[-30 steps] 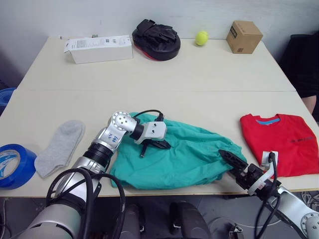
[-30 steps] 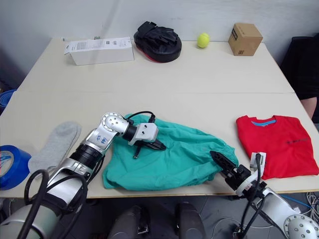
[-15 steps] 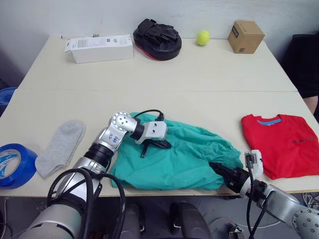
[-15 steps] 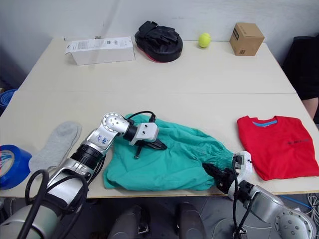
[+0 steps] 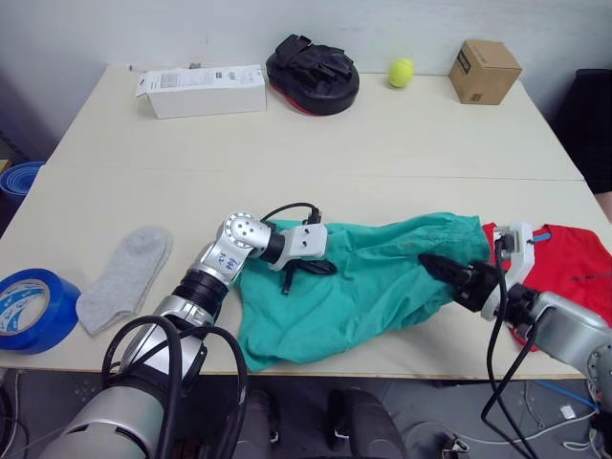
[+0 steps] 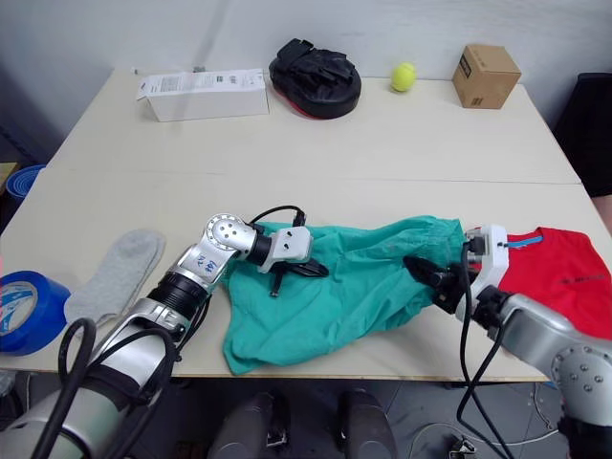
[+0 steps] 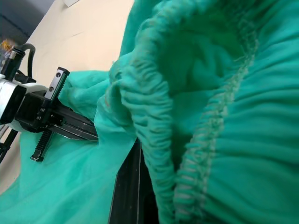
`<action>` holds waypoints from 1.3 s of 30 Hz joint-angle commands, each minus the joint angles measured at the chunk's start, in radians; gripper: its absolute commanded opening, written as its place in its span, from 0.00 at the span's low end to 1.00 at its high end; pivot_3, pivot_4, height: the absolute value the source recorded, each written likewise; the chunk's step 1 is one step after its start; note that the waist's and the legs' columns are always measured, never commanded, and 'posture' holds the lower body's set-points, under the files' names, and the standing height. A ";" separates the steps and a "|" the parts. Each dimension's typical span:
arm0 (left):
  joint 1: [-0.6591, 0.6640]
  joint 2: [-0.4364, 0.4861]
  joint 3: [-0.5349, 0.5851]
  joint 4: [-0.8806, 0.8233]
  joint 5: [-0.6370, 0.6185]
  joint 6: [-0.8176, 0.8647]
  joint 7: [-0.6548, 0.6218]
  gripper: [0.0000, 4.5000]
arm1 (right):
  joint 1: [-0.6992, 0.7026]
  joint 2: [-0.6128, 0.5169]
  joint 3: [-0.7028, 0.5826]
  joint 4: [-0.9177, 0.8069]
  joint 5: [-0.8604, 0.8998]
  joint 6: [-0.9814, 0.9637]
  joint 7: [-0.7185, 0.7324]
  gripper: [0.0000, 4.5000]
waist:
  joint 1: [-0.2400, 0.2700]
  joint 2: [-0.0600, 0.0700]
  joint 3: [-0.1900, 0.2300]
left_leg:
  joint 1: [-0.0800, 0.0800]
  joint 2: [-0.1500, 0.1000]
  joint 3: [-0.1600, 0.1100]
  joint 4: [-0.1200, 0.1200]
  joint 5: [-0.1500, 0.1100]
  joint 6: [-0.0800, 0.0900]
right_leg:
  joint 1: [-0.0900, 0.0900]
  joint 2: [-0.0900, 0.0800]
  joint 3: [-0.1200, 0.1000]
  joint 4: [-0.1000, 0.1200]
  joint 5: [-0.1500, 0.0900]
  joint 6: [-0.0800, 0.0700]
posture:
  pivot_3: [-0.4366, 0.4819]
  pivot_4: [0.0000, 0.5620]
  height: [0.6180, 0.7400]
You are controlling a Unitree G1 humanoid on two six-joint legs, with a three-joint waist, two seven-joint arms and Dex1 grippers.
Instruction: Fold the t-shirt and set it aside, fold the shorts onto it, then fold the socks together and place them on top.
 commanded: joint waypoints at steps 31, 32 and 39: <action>0.163 0.046 0.064 -0.280 -0.066 0.302 0.122 0.00 | -0.580 -0.098 0.524 -0.131 -0.614 0.061 0.502 0.01 | -0.002 0.008 0.005 | -0.011 0.000 0.000 0.003 0.005 -0.001 | -0.011 0.000 -0.002 0.003 0.001 0.001 | 0.48 0.27 1.00; 0.162 0.044 0.067 -0.272 -0.067 0.302 0.125 0.00 | -0.604 -0.087 0.553 -0.126 -0.639 0.055 0.517 0.01 | -0.002 0.008 0.005 | -0.011 0.000 0.000 0.003 0.005 -0.001 | -0.012 0.000 -0.001 0.003 0.001 0.001 | 0.48 0.27 1.00; 0.164 0.024 0.103 -0.246 -0.079 0.309 0.186 0.00 | -0.738 0.016 0.729 -0.072 -0.778 0.045 0.610 0.01 | -0.003 0.008 0.005 | -0.013 0.000 0.000 0.009 0.005 -0.001 | -0.014 -0.001 -0.001 0.010 0.001 0.001 | 0.48 0.27 1.00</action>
